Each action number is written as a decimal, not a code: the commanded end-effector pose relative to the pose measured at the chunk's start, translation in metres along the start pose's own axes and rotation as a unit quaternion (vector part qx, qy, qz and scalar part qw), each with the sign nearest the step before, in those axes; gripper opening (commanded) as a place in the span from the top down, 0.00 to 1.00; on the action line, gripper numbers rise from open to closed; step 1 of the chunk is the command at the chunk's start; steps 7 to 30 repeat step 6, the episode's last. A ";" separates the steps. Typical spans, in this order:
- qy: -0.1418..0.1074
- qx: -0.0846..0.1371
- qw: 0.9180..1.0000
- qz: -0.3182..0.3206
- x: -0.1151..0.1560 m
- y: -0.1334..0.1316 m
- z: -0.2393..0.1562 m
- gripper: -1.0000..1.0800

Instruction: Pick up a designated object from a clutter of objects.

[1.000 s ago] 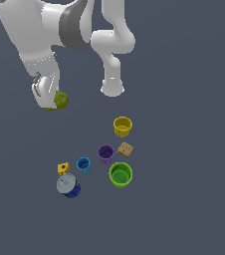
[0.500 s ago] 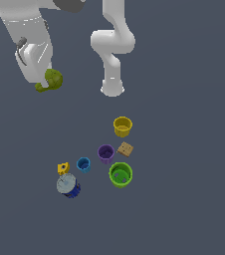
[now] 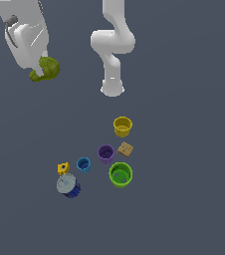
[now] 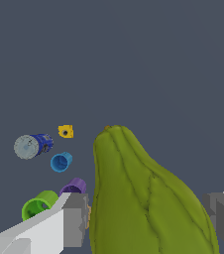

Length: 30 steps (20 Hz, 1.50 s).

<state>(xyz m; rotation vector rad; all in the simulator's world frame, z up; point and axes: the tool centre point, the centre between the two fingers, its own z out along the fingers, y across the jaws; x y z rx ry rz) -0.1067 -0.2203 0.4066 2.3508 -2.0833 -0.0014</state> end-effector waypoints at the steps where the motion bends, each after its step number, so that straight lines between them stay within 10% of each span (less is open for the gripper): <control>1: 0.000 0.000 1.000 0.000 0.000 0.000 -0.004 1.00; 30: 0.000 0.000 1.000 0.000 0.001 -0.001 -0.001 1.00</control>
